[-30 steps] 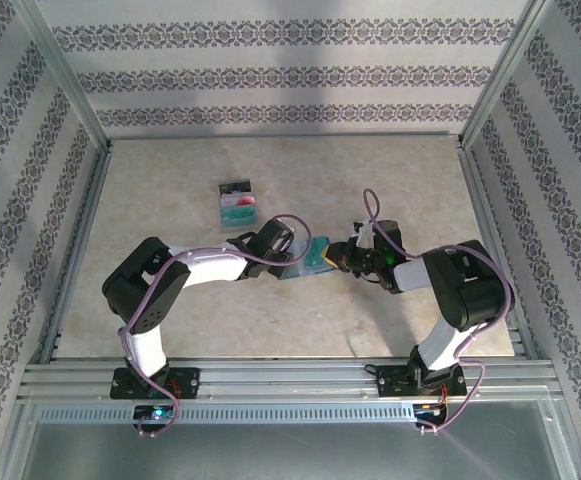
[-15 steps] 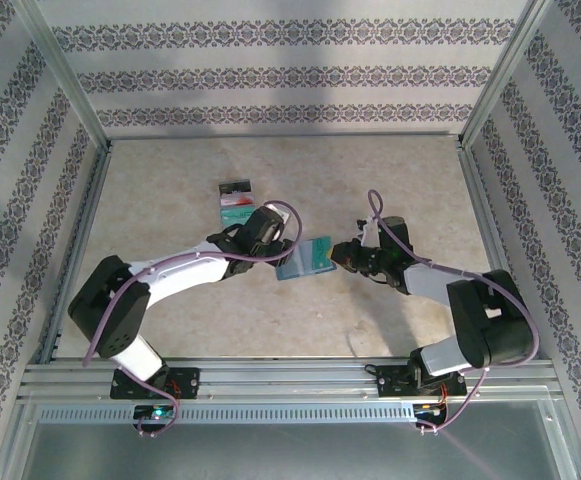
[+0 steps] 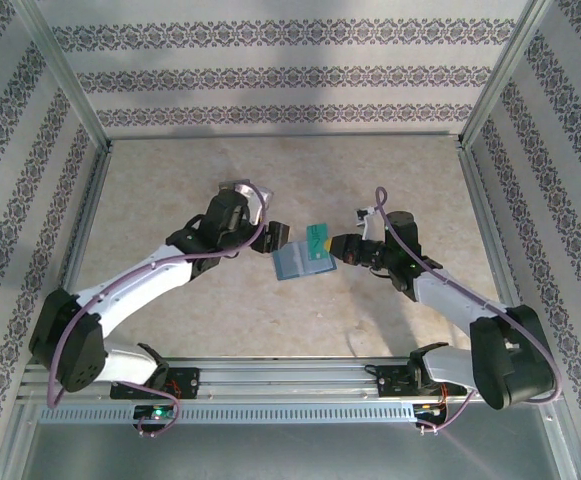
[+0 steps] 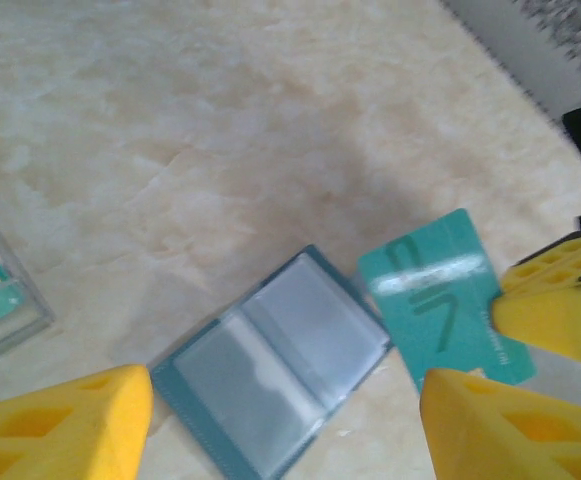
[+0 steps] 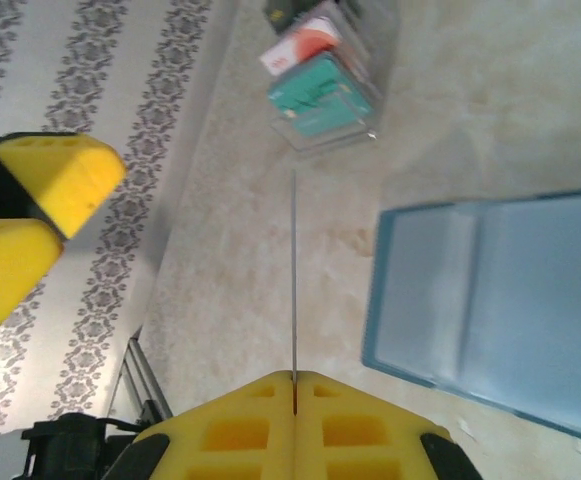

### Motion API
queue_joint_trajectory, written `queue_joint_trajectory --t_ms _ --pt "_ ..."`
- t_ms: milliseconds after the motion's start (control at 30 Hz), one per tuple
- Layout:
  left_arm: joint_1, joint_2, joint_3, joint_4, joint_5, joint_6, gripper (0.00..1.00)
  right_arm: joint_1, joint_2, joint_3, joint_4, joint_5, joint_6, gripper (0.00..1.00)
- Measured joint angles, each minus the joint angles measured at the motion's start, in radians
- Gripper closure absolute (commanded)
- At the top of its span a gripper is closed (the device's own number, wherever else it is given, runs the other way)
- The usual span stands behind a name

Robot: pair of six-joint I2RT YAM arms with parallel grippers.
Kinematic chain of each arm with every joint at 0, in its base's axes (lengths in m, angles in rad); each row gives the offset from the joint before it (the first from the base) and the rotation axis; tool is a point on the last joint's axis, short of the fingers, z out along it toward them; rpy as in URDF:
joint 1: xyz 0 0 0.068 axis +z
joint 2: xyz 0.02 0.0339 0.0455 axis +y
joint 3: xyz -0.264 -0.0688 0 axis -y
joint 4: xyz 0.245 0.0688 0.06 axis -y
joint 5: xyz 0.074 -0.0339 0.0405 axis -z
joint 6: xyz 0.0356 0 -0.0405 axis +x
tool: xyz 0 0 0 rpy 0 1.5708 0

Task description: Take the credit cards out of the card holder

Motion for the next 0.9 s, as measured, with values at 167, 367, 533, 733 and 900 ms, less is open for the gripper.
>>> queue_joint_trajectory --t_ms 167,367,533,733,900 --pt "0.018 -0.055 -0.086 0.112 0.093 -0.08 0.32 0.049 -0.029 0.0 0.107 -0.002 0.043 0.97" --pt "0.026 -0.062 -0.164 0.279 0.182 -0.172 0.41 0.063 -0.032 0.0 0.265 -0.002 0.137 0.97" --pt "0.026 -0.061 -0.192 0.423 0.255 -0.241 0.46 0.088 -0.03 0.0 0.391 -0.002 0.214 0.97" --pt "0.026 -0.061 -0.196 0.57 0.31 -0.298 0.51 0.111 -0.027 0.0 0.483 -0.002 0.274 0.97" --pt "0.026 -0.056 -0.198 0.644 0.336 -0.334 0.6 0.111 -0.027 0.0 0.527 -0.002 0.302 0.97"
